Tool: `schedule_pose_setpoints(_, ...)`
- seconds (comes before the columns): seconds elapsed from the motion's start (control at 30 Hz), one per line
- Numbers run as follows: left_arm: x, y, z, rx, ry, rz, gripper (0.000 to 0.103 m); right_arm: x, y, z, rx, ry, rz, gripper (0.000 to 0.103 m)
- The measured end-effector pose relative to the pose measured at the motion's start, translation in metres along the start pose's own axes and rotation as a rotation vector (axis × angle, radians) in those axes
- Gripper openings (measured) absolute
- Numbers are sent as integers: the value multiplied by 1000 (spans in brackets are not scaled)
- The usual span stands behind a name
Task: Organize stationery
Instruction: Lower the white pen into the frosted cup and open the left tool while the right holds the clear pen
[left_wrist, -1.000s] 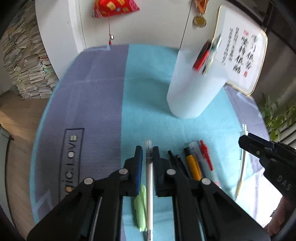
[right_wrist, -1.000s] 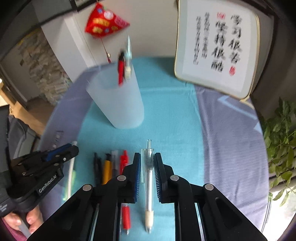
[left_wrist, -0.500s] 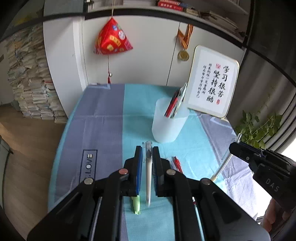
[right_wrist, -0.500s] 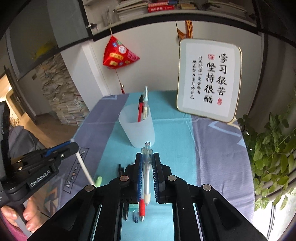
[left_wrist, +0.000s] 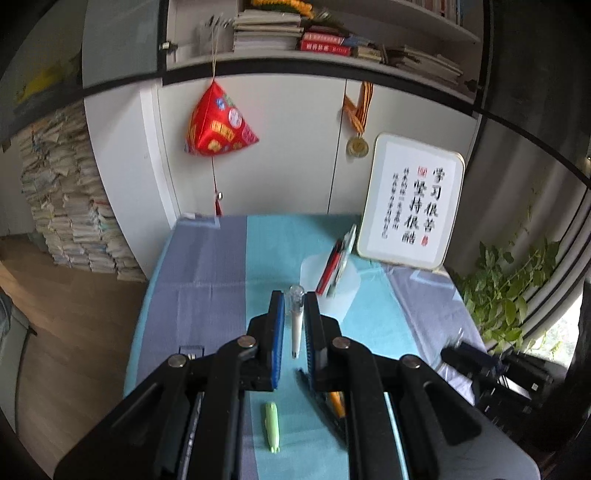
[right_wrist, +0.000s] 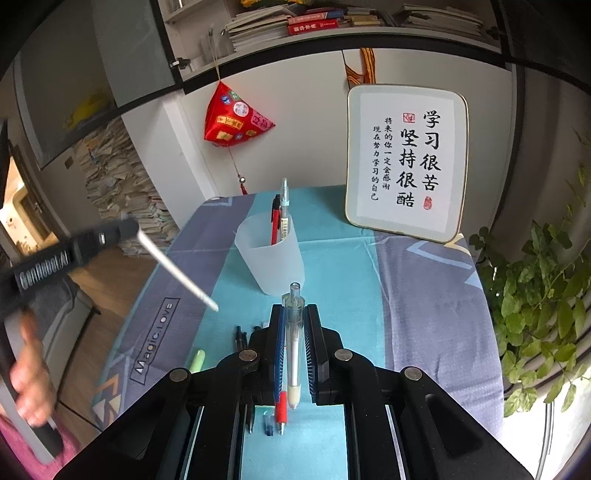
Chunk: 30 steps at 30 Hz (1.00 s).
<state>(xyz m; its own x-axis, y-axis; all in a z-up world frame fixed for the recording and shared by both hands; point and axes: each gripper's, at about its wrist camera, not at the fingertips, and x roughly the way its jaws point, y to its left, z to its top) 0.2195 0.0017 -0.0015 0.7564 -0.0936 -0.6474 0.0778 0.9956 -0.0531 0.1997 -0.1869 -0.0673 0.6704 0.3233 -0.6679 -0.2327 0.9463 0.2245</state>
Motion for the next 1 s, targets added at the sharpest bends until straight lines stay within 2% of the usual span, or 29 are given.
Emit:
schedule_pose_setpoints(0.2,-9,-14,31,29,-67,10,9,-1,-6,0,12,-6,-1,11)
schedule_pose_setpoints(0.43,-6,-30,56,39,-115,-13,9,-1,-12,1,25,-5,-7,11)
schedule_pose_setpoints(1.0,69,-34,35,71,25,1,9,7,-20,2,47,-1,-8,11)
